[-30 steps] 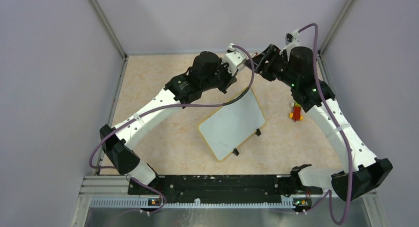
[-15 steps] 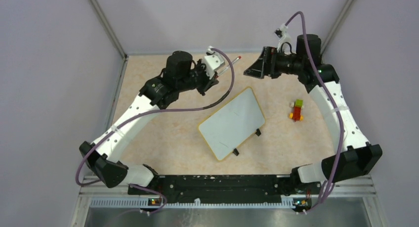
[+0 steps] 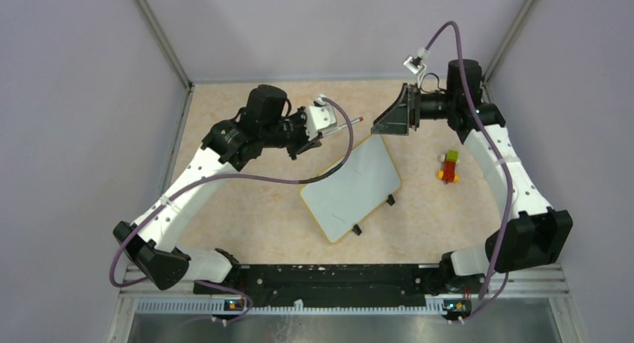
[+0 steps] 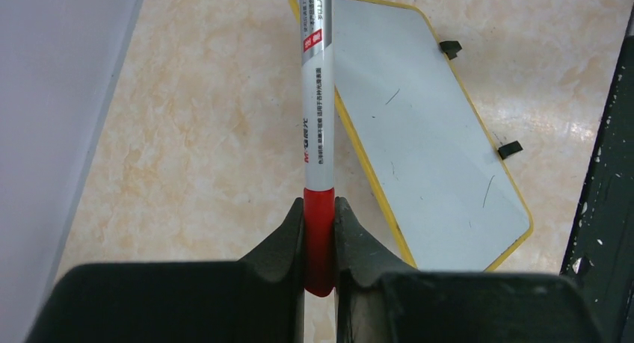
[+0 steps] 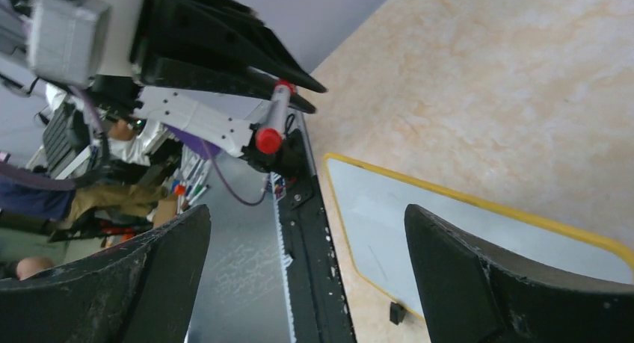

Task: Write a sentence on the whiteboard
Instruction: Open the whiteboard marker at the center of the board.

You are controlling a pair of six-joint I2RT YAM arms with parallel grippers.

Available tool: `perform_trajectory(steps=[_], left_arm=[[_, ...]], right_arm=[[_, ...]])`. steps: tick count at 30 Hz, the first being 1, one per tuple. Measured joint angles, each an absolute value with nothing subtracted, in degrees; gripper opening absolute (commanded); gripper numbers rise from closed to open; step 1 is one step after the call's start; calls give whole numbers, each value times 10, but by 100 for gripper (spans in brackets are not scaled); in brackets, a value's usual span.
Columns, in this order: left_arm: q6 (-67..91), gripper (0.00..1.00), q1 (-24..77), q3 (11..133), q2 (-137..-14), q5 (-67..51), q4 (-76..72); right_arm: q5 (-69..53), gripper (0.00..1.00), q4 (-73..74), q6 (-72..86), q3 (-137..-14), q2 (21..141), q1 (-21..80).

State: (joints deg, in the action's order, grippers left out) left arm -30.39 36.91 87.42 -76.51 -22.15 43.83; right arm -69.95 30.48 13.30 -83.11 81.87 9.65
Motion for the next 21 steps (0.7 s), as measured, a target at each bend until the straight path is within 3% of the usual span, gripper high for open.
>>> perform_trajectory(steps=[8,16,21], left_arm=[[-335,0,369,892,-788,-278,470],[-338,0,370,895,-794,-307,477],[-341,0,372,902,-798,-312,477]], right_arm=[[-744,97,234,175,-811,788,142],[-783,97,-31,391,-666,749,134],[-766,97,51,351,-698,753,142]])
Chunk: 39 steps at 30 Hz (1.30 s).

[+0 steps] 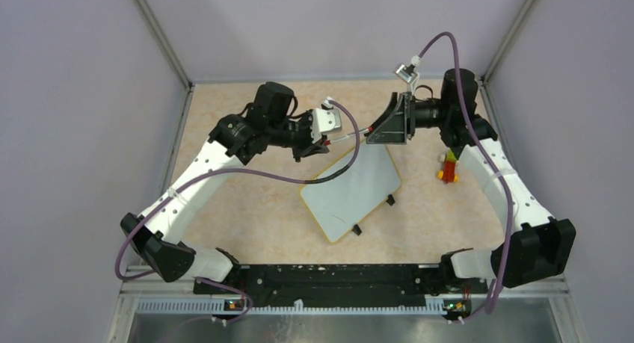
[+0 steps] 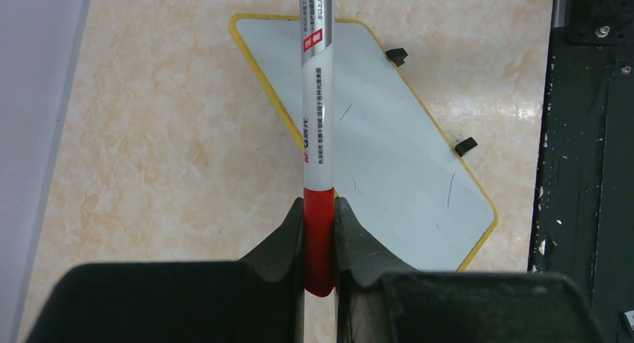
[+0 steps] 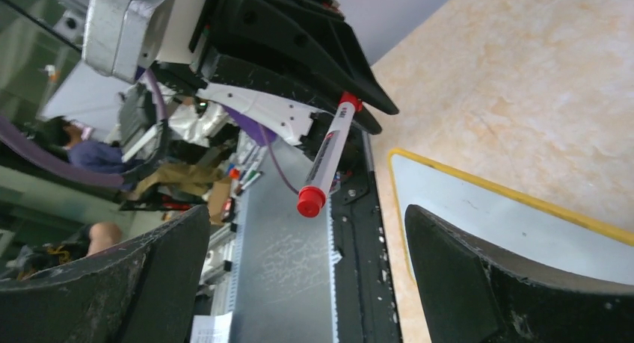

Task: Write a sentence on the whiteboard
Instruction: Open the whiteboard marker at the center of the board.

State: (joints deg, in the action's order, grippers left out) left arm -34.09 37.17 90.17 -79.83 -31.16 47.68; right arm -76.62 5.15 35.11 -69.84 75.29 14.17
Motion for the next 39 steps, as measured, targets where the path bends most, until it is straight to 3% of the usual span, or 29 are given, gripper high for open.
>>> perform_trajectory(steps=[7,13,15,26,33,39], left_arm=[[-344,0,380,907,-808,-312,478],[-347,0,390,915,-812,-312,481],[-347,0,392,920,-812,-312,481],[-352,0,404,930,-824,-310,484],[-358,0,406,930,-835,-299,500],[-354,0,406,937,-840,-298,506]], right_arm=[[-698,93,238,223,-813,763,164],[-639,58,328,159,-837,786,224],[-621,51,343,154,-837,789,232],[-558,58,354,146,-837,789,237],[-561,29,349,146,-837,789,240],[-558,25,348,147,-837,789,244]])
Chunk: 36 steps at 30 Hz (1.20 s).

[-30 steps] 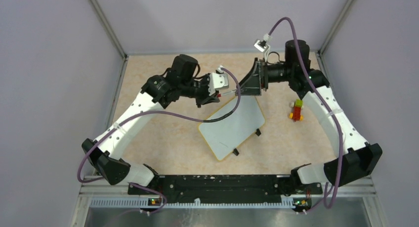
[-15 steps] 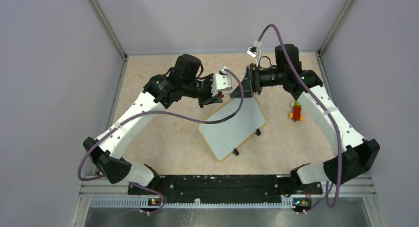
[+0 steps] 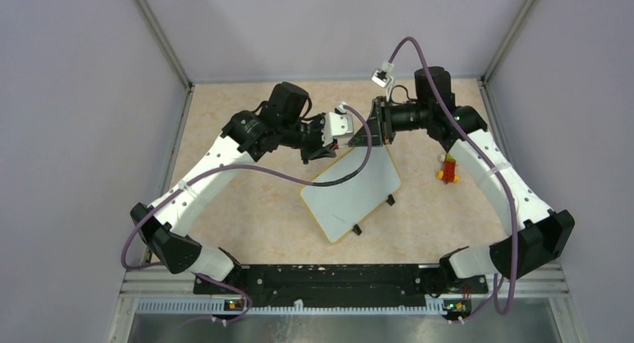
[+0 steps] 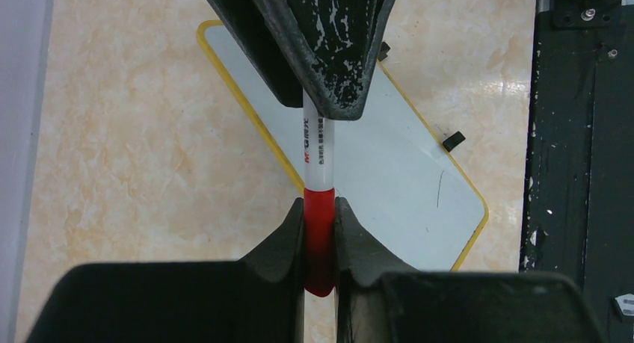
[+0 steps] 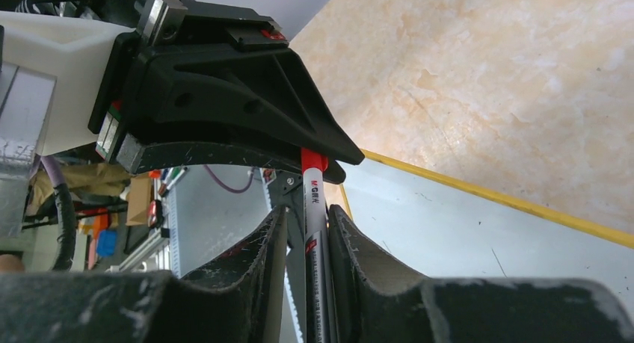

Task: Write a sentence on the whiteboard
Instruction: Open the whiteboard marker at the center of the board.

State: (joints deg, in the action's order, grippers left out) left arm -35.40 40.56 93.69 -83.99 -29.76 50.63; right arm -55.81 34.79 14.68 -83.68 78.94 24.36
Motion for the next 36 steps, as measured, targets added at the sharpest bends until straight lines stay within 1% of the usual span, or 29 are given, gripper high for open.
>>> perform_trajectory(steps=[3,5,9,13,16,17,19,27,36], left_arm=[[-349,0,406,941,-841,-298,508],[-347,0,406,943,-842,-297,510],[-347,0,408,947,-844,-298,512],[-347,0,409,948,-846,-298,515],[-347,0,410,948,-846,-299,516],[-349,0,411,948,-846,-300,516],[-352,0,412,948,-846,-300,517],[-357,0,416,949,-845,-289,522],[-362,0,418,905,-812,-282,477]], right_arm=[[-557,27,348,145,-837,789,247],[-555,31,348,141,-837,789,250],[-554,29,349,136,-837,789,257],[-551,20,356,127,-837,789,259],[-546,19,358,121,-837,789,259],[-546,16,359,120,-837,789,259],[-545,1,361,117,-837,789,259],[-543,0,366,111,-837,789,259],[-565,0,377,111,-839,790,244]])
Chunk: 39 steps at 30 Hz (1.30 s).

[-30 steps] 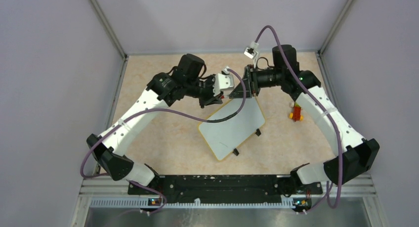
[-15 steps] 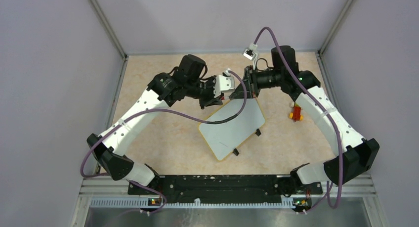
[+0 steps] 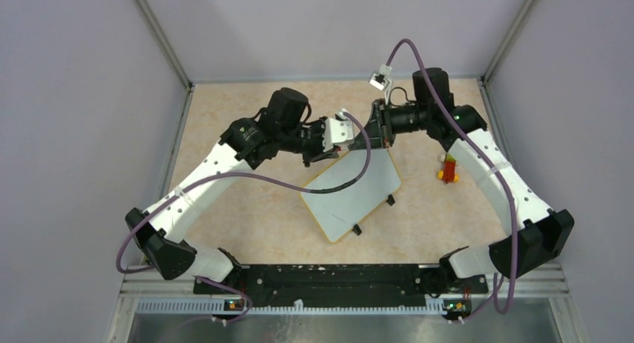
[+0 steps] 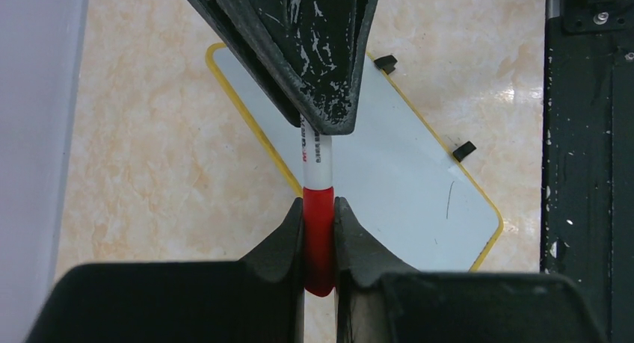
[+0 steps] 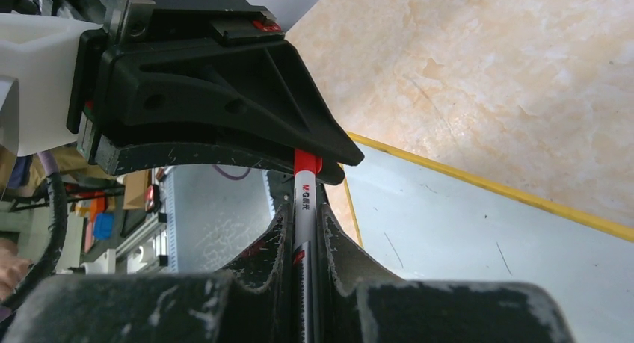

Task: Write a sentence on the whiteboard
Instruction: Open the whiteboard marker at the center of the board, then place the pen cap at the center of the board.

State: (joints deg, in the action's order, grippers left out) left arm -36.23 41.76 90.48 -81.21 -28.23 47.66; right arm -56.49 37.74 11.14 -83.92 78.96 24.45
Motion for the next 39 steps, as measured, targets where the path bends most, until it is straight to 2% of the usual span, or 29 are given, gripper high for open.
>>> perform_trajectory(steps=[4,11,24,32,39], left_arm=[[-375,0,412,891,-806,-278,460],[-393,0,287,838,-783,-270,522],[-387,0,157,616,-761,-217,474],[-375,3,134,535,-834,-166,412],[-374,6,131,516,-868,-138,369]], right_arm=[[-574,0,399,98,-854,793,226],[-587,0,444,60,-875,787,149],[-588,0,448,40,-808,732,137],[-580,0,423,33,-752,708,137],[-574,0,419,23,-727,702,137]])
